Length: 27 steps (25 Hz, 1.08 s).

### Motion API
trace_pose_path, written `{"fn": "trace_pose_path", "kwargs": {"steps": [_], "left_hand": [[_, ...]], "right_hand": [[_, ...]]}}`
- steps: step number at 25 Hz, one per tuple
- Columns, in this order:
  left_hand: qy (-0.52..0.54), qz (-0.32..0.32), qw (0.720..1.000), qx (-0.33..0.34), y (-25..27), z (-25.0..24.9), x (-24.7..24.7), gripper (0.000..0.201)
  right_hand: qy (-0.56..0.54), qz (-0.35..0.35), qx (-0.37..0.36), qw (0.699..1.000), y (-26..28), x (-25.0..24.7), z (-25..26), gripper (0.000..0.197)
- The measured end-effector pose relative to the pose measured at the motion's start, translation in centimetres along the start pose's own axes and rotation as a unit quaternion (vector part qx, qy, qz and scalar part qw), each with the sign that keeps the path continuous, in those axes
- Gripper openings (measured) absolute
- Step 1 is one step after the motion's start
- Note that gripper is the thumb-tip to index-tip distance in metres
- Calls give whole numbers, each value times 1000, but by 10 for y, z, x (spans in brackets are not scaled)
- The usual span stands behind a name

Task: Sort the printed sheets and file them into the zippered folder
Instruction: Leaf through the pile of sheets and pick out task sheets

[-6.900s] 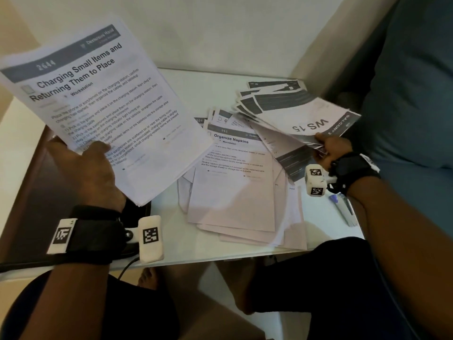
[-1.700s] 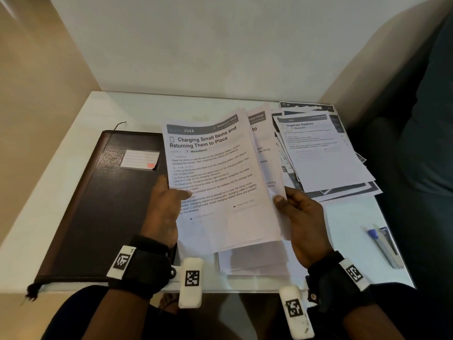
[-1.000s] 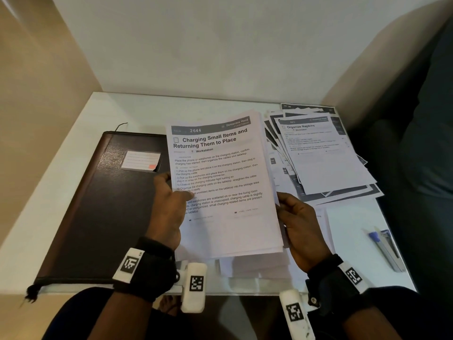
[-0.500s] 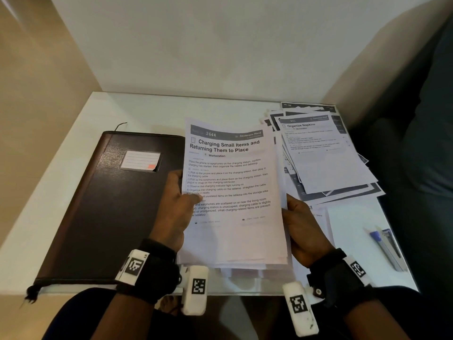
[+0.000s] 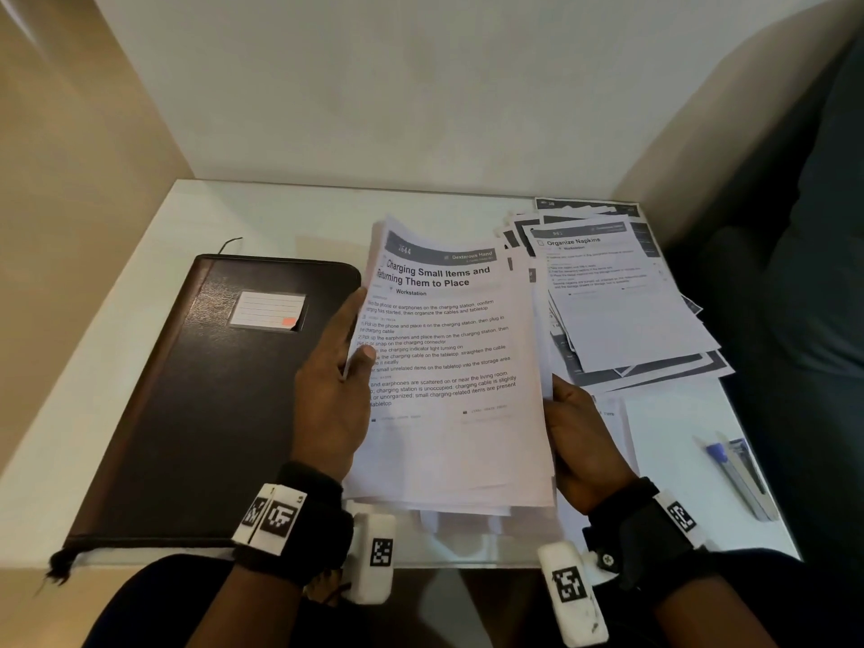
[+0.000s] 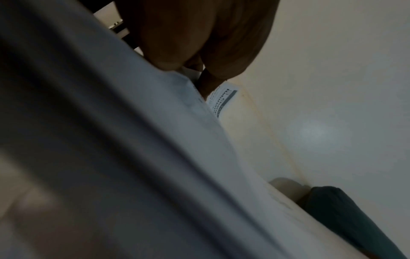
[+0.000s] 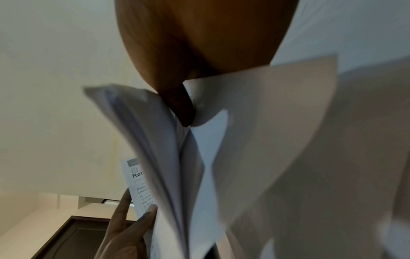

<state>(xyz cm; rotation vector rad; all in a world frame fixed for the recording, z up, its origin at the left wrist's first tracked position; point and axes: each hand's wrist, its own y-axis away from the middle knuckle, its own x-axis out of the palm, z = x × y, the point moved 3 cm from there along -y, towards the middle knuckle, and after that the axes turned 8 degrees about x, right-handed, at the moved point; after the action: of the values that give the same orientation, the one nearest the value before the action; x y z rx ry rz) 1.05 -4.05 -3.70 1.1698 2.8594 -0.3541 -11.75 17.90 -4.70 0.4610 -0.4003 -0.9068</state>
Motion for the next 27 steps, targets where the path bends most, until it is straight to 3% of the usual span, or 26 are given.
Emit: {"fn": "trace_pose_path", "kwargs": {"steps": [7, 19, 27], "left_hand": [[-7, -21, 1000, -14, 2, 4, 1, 45], [-41, 3, 999, 20, -3, 6, -2, 62], [-29, -29, 999, -4, 2, 2, 2, 47]], "right_hand": [[-4, -8, 0, 1000, 0, -1, 0, 33], [-13, -8, 0, 1000, 3, 2, -1, 31], [-4, -1, -4, 1000, 3, 2, 0, 32]]}}
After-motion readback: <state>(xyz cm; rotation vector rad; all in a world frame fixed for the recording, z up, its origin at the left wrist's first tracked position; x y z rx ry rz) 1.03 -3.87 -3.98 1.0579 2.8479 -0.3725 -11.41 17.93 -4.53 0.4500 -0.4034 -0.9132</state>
